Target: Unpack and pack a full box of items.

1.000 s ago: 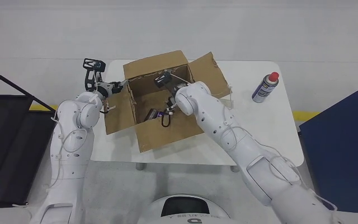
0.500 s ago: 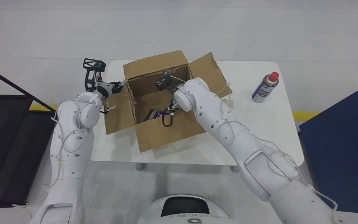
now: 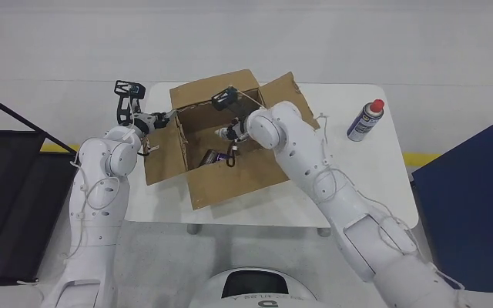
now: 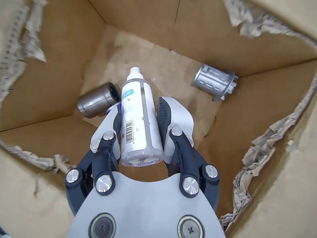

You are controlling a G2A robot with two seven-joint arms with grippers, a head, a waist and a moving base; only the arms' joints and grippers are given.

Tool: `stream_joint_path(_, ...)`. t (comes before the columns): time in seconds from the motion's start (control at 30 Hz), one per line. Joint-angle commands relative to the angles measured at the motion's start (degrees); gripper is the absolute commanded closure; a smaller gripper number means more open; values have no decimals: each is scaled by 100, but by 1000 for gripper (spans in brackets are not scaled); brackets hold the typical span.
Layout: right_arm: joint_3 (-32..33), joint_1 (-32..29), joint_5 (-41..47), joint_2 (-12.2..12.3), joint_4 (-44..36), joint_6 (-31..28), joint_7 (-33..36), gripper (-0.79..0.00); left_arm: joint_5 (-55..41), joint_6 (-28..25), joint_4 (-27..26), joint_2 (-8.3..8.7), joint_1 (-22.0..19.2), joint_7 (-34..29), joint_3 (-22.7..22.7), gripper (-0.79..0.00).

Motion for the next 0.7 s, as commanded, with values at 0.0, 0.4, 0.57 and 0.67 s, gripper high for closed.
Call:
stream_joint_path(0.0,358,-354,66,114,-584,-130,-134,0,-1,0,0,0,0,0,0,-785)
stream_joint_path(0.4,2328,-2429,1204,584,-3059,-1114,-1095,0,-1,0,0,0,0,0,0,-785)
stream_joint_path(0.57,3003,-3019,1997,689,-3421,-1491,-1596,0,-1,0,0,0,0,0,0,-785)
stream_joint_path(0.67,3352,-3342,2232,747,-3617,-1618,-1836,0,-1,0,0,0,0,0,0,-785)
